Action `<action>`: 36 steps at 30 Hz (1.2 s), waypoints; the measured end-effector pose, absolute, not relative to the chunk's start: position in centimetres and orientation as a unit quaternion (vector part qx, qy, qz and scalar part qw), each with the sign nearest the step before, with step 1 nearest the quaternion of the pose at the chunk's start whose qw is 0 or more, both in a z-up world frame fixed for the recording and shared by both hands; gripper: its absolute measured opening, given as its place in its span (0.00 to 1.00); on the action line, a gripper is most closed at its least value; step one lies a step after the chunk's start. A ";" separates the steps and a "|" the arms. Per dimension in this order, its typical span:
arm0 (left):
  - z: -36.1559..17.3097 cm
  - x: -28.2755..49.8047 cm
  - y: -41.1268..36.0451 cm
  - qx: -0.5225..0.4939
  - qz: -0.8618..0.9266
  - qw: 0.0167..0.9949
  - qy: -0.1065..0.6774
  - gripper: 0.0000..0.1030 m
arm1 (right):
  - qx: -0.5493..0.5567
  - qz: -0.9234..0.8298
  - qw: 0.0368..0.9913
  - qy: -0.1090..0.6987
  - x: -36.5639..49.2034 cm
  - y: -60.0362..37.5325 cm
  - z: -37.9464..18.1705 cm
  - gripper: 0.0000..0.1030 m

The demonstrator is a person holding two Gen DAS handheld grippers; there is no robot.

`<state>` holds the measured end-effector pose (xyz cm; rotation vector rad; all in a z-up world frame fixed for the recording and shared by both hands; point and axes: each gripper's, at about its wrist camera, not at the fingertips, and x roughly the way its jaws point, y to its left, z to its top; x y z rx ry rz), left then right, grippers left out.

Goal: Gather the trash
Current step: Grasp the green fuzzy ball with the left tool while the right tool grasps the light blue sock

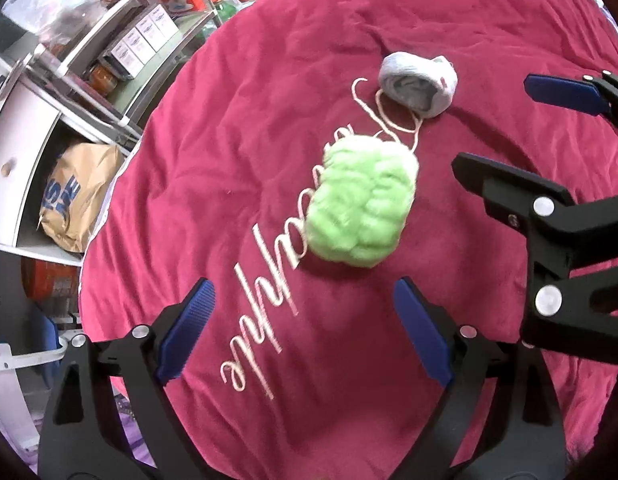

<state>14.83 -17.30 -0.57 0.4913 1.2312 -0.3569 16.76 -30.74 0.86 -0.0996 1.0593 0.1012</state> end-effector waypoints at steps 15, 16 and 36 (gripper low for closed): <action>-3.2 17.7 -19.8 0.229 -0.167 0.761 0.583 0.93 | -0.049 0.030 0.860 0.506 19.1 -35.0 -0.8 0.85; -3.4 18.1 -20.2 0.227 -0.170 0.759 0.586 0.94 | -0.051 0.030 0.860 0.506 19.4 -35.2 -1.0 0.85; -6.4 21.2 -18.8 0.156 -0.176 0.757 0.609 0.52 | -0.111 0.052 0.822 0.557 27.2 -34.3 -9.3 0.87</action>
